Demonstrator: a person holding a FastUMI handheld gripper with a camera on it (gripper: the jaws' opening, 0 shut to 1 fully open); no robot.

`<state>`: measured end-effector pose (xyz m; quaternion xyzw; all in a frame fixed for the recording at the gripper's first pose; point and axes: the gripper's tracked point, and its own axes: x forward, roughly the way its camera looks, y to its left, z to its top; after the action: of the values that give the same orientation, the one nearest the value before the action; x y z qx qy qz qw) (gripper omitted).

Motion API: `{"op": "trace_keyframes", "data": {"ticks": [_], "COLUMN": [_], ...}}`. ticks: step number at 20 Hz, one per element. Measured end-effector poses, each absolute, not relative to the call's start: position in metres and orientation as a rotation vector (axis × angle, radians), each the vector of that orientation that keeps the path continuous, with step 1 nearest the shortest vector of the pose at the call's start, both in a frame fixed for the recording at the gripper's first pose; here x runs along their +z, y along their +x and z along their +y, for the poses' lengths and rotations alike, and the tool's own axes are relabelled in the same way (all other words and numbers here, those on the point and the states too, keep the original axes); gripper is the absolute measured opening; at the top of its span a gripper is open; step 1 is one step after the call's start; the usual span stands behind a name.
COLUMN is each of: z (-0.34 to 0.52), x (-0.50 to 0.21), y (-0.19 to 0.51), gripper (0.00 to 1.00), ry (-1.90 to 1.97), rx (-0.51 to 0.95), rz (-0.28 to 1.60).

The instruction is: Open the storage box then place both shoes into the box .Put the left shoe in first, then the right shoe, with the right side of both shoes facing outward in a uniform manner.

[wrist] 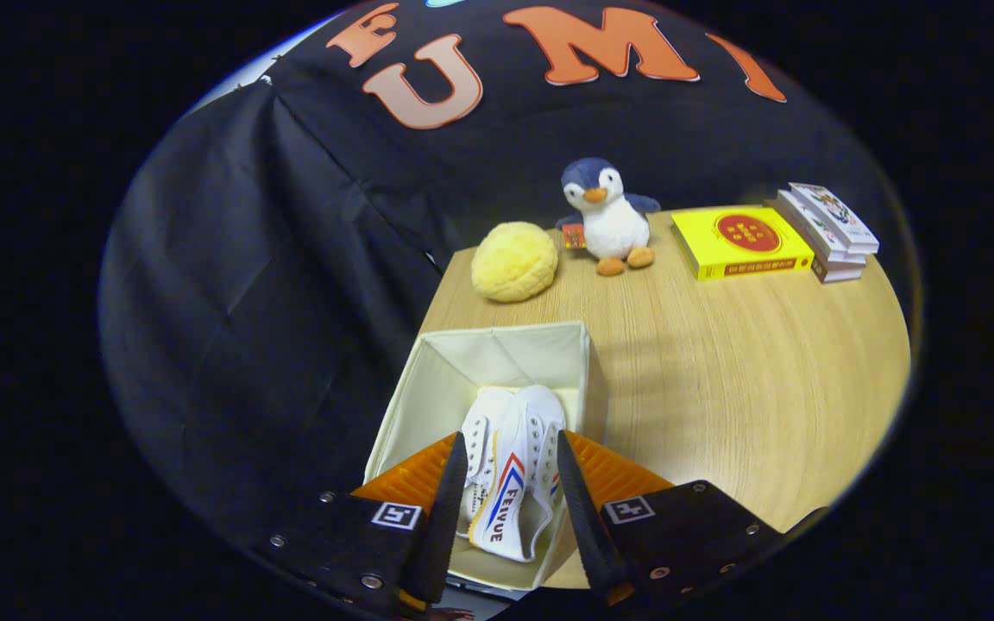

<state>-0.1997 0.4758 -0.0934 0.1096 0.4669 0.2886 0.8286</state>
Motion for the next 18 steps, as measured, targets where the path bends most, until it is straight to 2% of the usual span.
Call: {"op": "trace_keyframes", "data": {"ticks": [3,6,8,12,18], "z": [0.452,0.416,0.392,0.339,0.25], "x": [-0.064,-0.041,-0.023,0.017,0.074], "y": [-0.18,-0.152,-0.135,-0.099,-0.054], "gripper": [0.71,0.88,0.92,0.95,0.97], "ry": [0.252,0.225,0.214,0.214,0.144], "rx": [0.635,0.625,0.616,0.599,0.486], "rz": [0.856,0.736,0.65,0.445,0.142]}}
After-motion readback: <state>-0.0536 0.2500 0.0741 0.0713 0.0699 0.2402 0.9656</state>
